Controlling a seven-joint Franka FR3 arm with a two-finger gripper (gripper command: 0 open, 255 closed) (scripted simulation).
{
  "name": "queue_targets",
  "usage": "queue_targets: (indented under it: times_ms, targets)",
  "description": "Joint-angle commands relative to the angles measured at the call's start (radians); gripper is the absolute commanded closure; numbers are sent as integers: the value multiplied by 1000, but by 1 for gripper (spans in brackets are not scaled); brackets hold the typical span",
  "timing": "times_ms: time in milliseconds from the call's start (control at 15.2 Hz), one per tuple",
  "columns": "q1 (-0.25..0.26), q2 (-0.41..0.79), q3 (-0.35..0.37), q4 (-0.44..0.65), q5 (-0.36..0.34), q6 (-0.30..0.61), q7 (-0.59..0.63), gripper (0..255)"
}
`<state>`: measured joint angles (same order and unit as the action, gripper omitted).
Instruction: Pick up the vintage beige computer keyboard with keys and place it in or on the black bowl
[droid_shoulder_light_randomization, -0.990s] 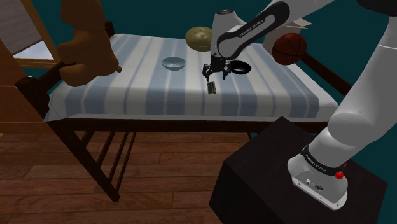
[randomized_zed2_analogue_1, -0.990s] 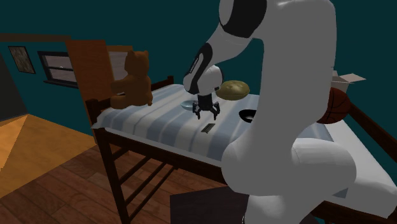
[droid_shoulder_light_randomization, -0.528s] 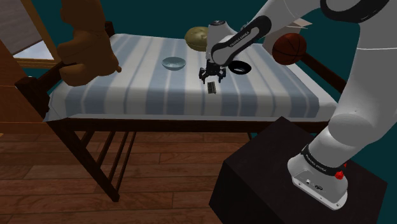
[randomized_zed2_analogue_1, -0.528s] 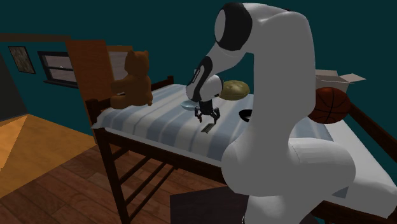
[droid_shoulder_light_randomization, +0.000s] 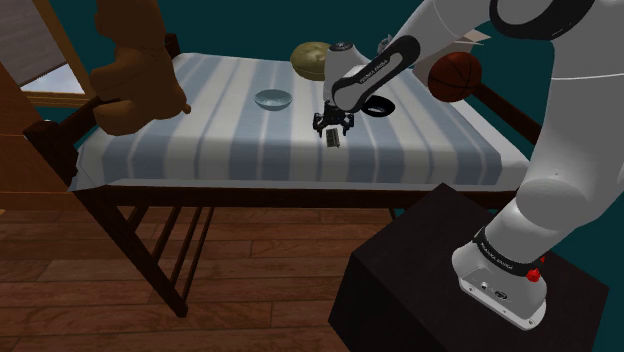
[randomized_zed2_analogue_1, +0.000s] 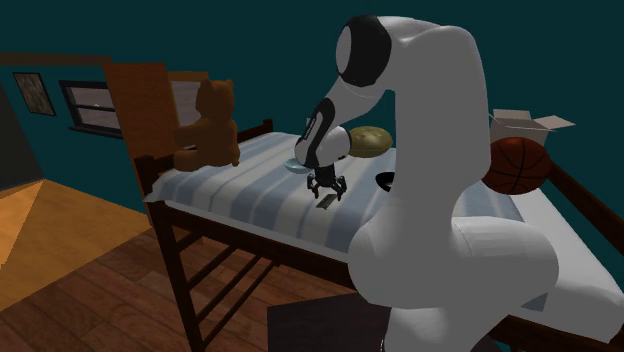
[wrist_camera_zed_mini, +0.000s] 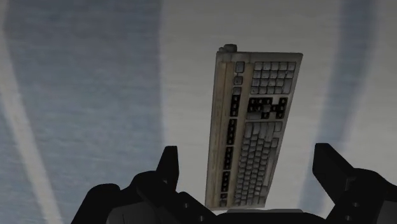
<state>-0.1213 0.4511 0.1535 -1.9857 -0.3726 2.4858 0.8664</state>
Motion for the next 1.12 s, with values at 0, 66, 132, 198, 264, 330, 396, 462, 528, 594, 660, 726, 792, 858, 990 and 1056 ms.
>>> queue_targets:
  times_ms: [0,66,132,198,264,330,396,462,528,594,660,726,792,858,990,1056]
  targets:
    - [0,1,0,0,0,1,0,0]
    - [0,1,0,0,0,1,0,0]
    - [0,1,0,0,0,1,0,0]
    - [0,1,0,0,0,1,0,0]
    - [0,1,0,0,0,1,0,255]
    - [0,1,0,0,0,1,0,255]
    - [0,1,0,0,0,1,0,255]
    - [0,0,0,0,0,1,0,255]
    - [0,0,0,0,0,0,0,255]
    - [0,0,0,0,0,0,1,255]
    - [1,-1,0,-1,0,0,1,255]
    - [1,0,0,-1,0,0,2,255]
    - [1,-1,0,-1,0,-1,2,255]
    - [0,1,0,0,0,1,0,255]
    - [-4,-19,5,1,9,-18,-9,255]
    - [-5,-28,8,1,14,-28,-14,255]
